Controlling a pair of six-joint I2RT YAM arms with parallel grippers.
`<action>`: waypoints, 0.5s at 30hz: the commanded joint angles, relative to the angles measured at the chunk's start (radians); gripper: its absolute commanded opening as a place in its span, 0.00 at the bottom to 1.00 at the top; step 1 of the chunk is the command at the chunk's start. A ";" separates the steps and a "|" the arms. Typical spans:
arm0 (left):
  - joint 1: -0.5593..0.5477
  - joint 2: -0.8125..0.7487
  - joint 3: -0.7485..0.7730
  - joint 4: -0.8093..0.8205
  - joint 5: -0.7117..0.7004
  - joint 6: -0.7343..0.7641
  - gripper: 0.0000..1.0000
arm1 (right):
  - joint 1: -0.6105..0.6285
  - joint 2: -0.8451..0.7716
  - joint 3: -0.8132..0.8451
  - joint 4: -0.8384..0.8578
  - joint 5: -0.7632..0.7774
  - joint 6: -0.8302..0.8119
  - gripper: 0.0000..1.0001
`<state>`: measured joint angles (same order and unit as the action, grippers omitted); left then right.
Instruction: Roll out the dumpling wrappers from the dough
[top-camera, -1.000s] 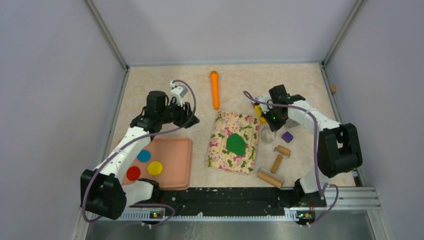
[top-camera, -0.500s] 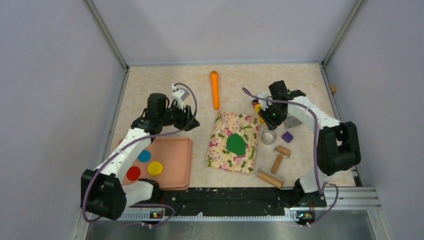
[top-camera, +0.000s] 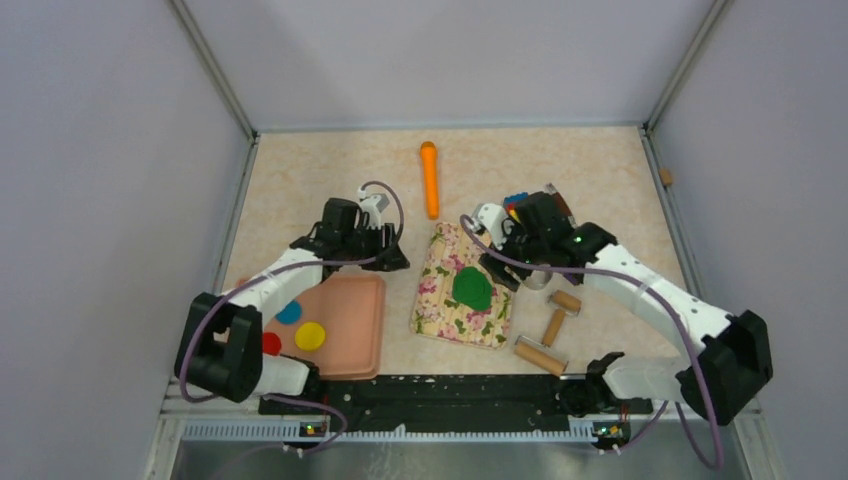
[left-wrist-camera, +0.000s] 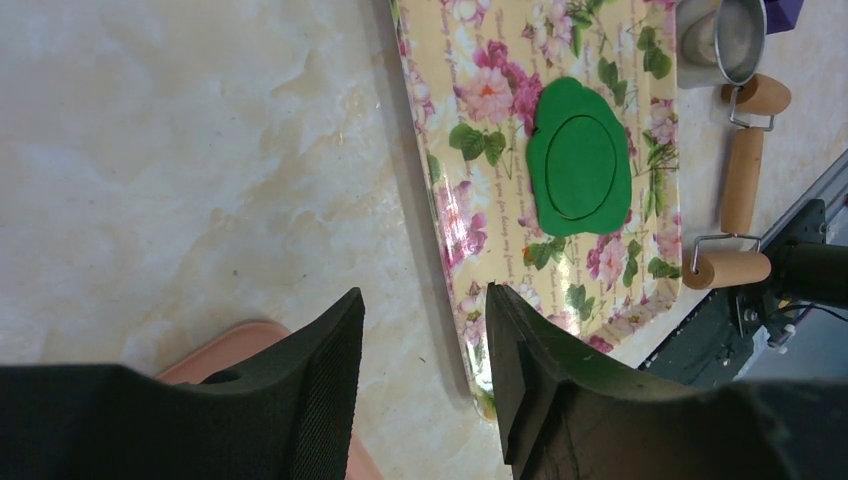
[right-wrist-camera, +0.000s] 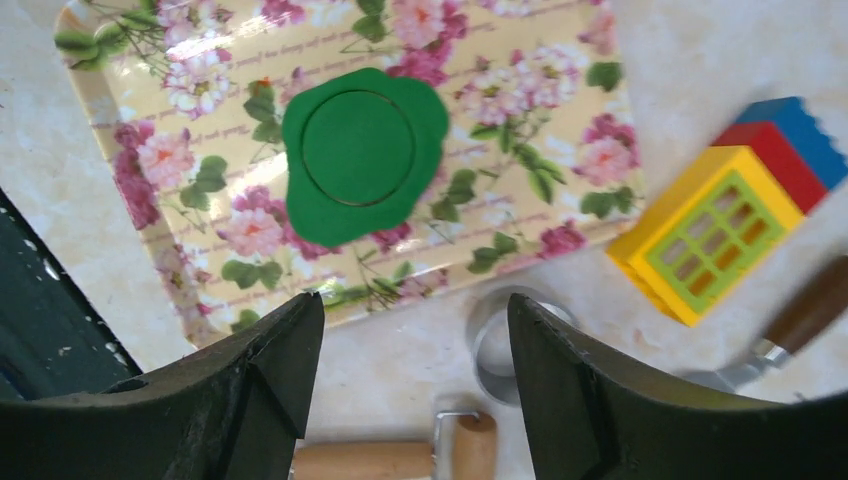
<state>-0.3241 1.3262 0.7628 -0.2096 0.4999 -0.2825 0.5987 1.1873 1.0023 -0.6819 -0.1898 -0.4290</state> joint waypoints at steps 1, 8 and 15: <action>-0.042 0.078 0.022 0.090 -0.042 -0.104 0.52 | 0.072 0.114 -0.015 0.119 0.046 0.160 0.69; -0.139 0.248 0.134 0.079 -0.114 -0.135 0.44 | 0.120 0.206 -0.026 0.247 0.082 0.237 0.70; -0.164 0.426 0.287 -0.023 -0.176 -0.151 0.34 | 0.134 0.227 -0.043 0.250 0.049 0.296 0.68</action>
<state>-0.4889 1.6913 0.9680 -0.1925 0.3740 -0.4057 0.7139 1.4147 0.9688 -0.4854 -0.1276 -0.1909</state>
